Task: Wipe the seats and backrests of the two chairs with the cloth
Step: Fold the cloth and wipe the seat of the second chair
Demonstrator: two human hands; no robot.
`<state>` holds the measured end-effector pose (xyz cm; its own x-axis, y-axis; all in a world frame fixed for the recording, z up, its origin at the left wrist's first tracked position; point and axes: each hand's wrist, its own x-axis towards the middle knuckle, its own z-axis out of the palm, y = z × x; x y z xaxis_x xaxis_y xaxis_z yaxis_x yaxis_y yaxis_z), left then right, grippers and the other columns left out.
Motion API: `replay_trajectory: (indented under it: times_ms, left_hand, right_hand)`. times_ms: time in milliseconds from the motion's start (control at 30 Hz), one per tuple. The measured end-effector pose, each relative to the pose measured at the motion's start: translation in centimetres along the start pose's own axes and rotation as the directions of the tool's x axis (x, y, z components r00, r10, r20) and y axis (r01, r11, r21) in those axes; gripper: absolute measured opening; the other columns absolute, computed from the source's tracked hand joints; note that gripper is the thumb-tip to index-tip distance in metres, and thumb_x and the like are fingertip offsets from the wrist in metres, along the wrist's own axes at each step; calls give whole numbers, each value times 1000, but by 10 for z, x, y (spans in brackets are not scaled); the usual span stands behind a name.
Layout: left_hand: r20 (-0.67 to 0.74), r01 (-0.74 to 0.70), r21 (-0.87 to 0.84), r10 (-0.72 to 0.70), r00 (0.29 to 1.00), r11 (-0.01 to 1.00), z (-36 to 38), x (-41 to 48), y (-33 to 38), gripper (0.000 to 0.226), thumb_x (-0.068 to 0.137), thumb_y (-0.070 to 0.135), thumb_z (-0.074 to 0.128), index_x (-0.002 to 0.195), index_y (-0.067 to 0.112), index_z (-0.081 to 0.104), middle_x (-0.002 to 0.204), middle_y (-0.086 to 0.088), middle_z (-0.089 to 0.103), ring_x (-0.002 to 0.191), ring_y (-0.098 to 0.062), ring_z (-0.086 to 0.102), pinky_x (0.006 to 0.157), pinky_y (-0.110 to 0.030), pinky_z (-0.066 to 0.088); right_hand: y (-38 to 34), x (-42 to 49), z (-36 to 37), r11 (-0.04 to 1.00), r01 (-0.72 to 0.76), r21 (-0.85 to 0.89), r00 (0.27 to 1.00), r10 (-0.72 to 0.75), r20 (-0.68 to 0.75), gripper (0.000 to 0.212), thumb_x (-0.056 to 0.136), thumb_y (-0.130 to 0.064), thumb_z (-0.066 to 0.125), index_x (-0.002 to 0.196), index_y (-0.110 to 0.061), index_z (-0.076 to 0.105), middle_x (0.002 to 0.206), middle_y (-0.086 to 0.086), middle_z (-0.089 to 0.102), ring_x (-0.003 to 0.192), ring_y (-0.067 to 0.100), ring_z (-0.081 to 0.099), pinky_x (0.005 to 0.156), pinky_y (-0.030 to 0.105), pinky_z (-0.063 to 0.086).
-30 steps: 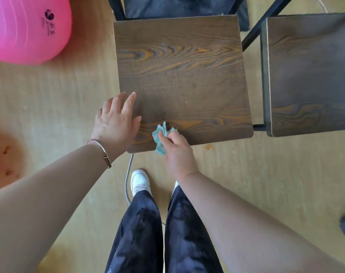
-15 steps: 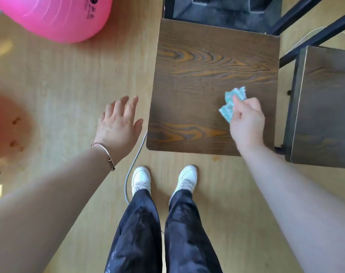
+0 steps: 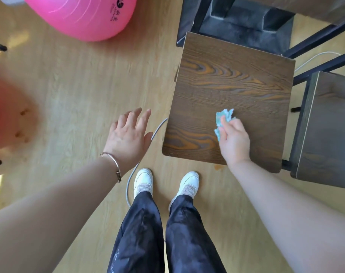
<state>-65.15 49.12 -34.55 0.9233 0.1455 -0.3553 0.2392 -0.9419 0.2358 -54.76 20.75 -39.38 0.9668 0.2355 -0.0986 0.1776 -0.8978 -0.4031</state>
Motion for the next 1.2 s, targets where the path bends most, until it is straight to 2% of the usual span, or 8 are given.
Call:
replay_trajectory:
  times_ms: [267,400,500,600,733,867,1067,1200]
  left_hand:
    - [13,52,-14,-52,999,999,5,-8,-14,61,97,40,42,150,18,24,149,-11,35,132,-35,34,101,-51,38]
    - [6,65,-21,-65,998,998,5,-12,-21,60,96,39,44,149,17,28,147,-12,38,131,-36,36,99,-53,40]
    - [1,63,-9,-63,998,998,6,-9,-24,59,97,39,43,149,17,26,147,-13,37,131,-36,36,100,-52,39]
    - [-3,76,-21,-76,997,997,7,-2,-19,59,97,39,43,150,18,26,148,-12,36,131,-36,36,100,-52,38]
    - [-11,89,-46,-90,996,995,7,7,-9,60,97,39,44,150,19,26,148,-10,37,130,-35,36,99,-51,38]
    - [-12,92,-45,-93,996,995,7,14,-4,60,96,40,43,150,20,25,149,-9,36,132,-33,35,101,-49,36]
    - [-8,95,-54,-96,995,994,6,19,2,60,97,40,43,151,21,24,149,-9,36,133,-33,33,103,-49,36]
    - [-3,96,-39,-96,995,995,4,18,-1,60,97,40,41,151,21,24,149,-9,35,133,-33,34,103,-49,36]
  right_hand:
    - [-77,-57,49,961,220,166,962,-242,128,33,88,-11,62,120,-15,70,82,2,58,68,22,55,56,31,49]
    - [-99,-66,47,903,276,328,901,-362,237,27,92,-14,57,114,-10,72,82,-2,51,75,5,43,68,25,48]
    - [-77,-18,19,934,168,316,970,-214,119,21,95,-14,57,104,-1,72,84,2,53,72,-4,41,66,19,38]
    - [-43,59,-4,992,31,122,1000,-30,-10,26,97,-14,55,116,-6,70,95,14,57,84,17,53,76,16,32]
    - [-26,118,3,996,-71,54,997,69,29,37,101,-21,52,137,-10,57,121,10,54,112,24,54,97,19,36]
    - [-35,123,12,990,-97,101,995,95,24,42,100,-25,55,141,-13,53,125,9,51,115,23,54,105,33,42]
    - [-58,95,26,958,79,275,994,-97,53,27,86,-19,72,112,-8,74,94,10,61,88,23,61,82,19,41]
    - [-84,50,43,927,230,297,964,-260,65,17,87,-20,70,101,-14,77,80,2,55,71,18,54,67,29,43]
